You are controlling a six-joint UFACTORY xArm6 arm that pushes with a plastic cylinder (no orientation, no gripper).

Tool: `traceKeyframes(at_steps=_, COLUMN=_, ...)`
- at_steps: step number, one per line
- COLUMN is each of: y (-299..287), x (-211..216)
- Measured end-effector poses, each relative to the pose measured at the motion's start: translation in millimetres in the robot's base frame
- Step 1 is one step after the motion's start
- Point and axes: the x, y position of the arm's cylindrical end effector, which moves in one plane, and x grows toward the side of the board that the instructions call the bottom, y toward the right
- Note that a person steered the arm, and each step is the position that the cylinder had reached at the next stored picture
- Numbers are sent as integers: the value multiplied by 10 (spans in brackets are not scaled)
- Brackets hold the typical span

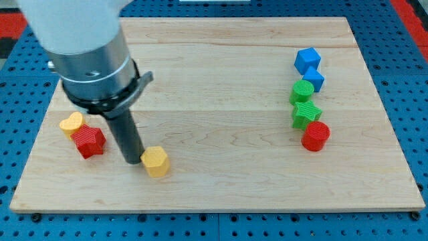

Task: Slide the yellow hexagon towards the bottom center of the board

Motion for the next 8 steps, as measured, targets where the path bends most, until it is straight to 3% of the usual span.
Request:
traceKeyframes(at_steps=6, y=102, x=48)
traceKeyframes(at_steps=7, y=202, x=87)
traceKeyframes(at_steps=8, y=746, x=87)
